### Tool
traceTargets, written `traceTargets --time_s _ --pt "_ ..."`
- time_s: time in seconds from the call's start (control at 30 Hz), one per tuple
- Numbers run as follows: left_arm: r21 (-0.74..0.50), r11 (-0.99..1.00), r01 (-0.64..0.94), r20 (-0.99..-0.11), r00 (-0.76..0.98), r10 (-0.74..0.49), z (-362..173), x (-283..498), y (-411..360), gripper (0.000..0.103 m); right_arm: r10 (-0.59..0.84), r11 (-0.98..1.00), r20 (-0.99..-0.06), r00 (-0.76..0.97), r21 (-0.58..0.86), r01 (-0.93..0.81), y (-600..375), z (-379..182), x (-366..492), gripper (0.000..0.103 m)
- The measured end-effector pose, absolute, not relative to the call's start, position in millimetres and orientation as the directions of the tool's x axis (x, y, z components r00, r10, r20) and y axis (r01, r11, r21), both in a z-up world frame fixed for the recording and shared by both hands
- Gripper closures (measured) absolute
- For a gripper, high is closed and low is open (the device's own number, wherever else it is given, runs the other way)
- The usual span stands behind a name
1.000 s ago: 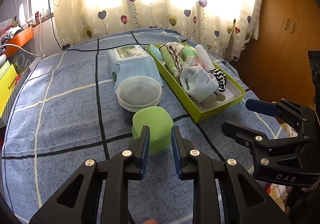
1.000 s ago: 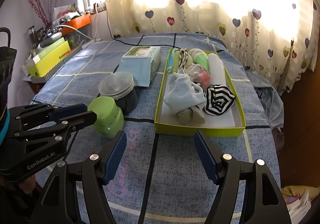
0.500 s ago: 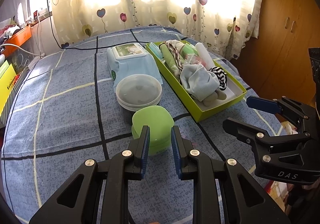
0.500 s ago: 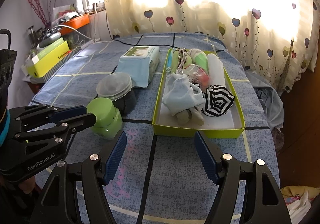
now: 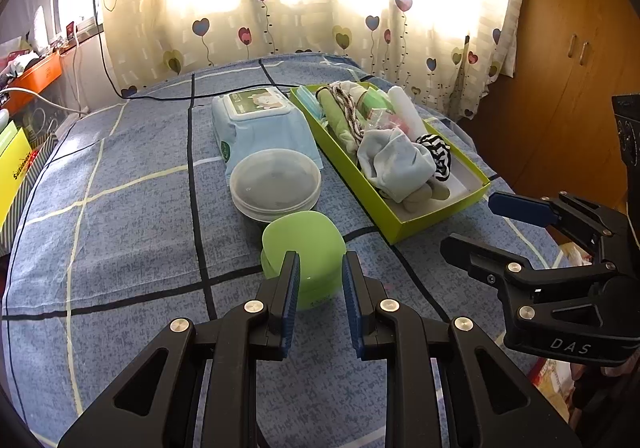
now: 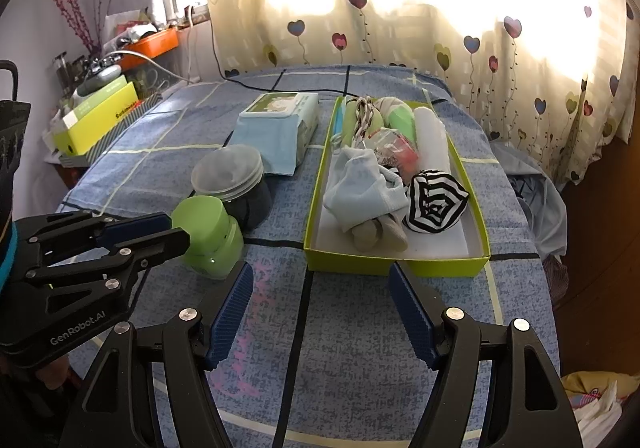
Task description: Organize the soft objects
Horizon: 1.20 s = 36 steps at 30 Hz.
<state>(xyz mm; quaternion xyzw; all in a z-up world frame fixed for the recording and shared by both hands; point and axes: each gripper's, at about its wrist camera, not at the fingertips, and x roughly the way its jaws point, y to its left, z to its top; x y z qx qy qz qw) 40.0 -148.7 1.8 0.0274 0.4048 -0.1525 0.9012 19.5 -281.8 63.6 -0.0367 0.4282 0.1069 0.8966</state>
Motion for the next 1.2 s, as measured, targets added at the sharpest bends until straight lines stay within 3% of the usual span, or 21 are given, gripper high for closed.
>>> traceTargets --time_s 1.2 --pt "-0.069 0.952 0.299 -0.74 0.625 -0.25 4.1 37.9 -147.6 0.08 0.159 0.975 -0.776 0.611 0.024 -0.223 -280.7 64.7 18.7 0.032"
